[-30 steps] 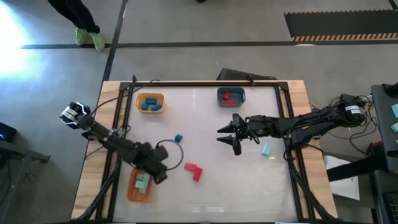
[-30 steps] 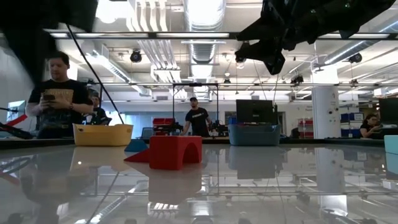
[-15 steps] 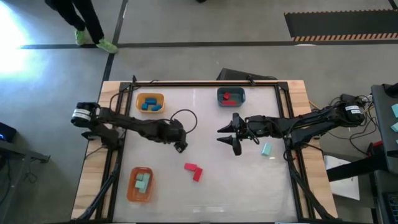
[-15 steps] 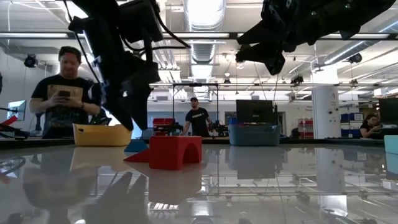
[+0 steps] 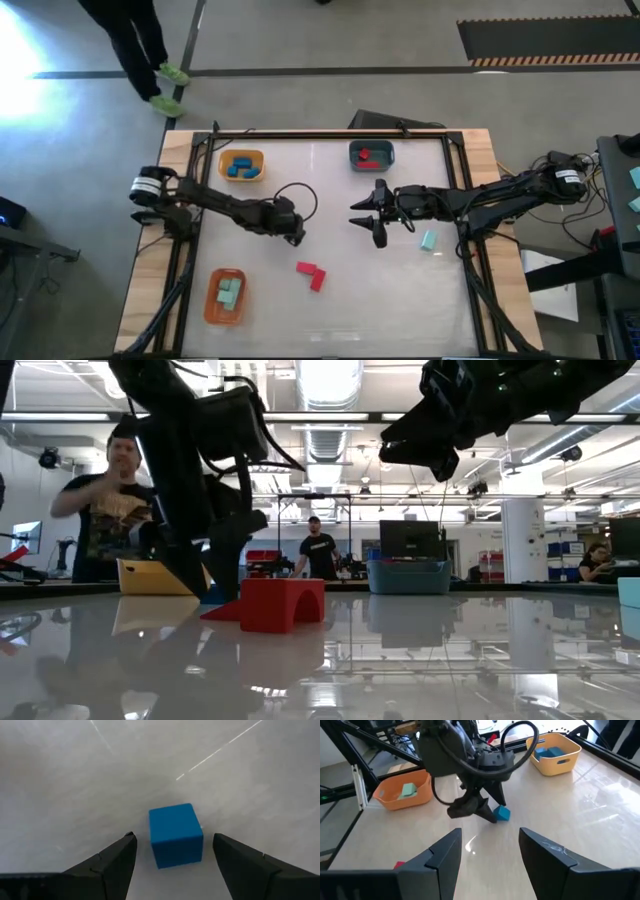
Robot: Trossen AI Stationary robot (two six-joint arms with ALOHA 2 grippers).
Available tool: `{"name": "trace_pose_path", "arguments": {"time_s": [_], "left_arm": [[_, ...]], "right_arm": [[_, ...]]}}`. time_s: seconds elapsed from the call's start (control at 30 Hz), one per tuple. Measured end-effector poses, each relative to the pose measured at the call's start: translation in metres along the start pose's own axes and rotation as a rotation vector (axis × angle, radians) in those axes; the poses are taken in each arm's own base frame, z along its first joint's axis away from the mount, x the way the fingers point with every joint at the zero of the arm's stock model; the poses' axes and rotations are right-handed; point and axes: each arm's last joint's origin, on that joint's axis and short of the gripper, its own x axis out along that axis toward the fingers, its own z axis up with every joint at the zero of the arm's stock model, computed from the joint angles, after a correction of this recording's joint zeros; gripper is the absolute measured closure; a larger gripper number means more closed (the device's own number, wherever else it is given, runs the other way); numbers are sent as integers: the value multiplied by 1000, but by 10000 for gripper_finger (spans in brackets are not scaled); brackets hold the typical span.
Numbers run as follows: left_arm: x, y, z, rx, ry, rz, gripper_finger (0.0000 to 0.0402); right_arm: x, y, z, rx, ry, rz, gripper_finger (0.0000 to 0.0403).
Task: Sort & place blocks by color
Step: Put the blue block into the yellow bin
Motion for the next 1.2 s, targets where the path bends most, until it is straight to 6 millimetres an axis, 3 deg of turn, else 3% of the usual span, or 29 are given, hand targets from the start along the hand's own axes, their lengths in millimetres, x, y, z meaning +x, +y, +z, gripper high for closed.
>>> {"name": "trace_pose_path", "arguments": {"time_s": [0.2,0.43,0.57,0.7,0.83,0.97,1.07,1.2], "left_arm": [[4,-3,-1,-3,-34,1,176],[5,-4,0,-15,-55,-8,286],[-1,-5,2,-1,-52,-31,286],[-27,-2,16,51,-84,-97,286],[-59,32,33,95,-95,-29,286],[-81,88,53,63,-158,161,286],[-80,130,64,-20,-161,265,286],[-67,167,69,-80,-158,312,286]], "right_arm": [[0,0,0,13,3,-1,216],[0,0,0,13,4,-1,216],[0,0,0,12,5,-1,216],[0,0,-1,12,8,-1,216],[0,0,-1,20,14,-2,216],[0,0,-1,28,12,-2,216],[0,0,-1,30,11,-1,216],[0,0,-1,41,11,-1,216]]}}
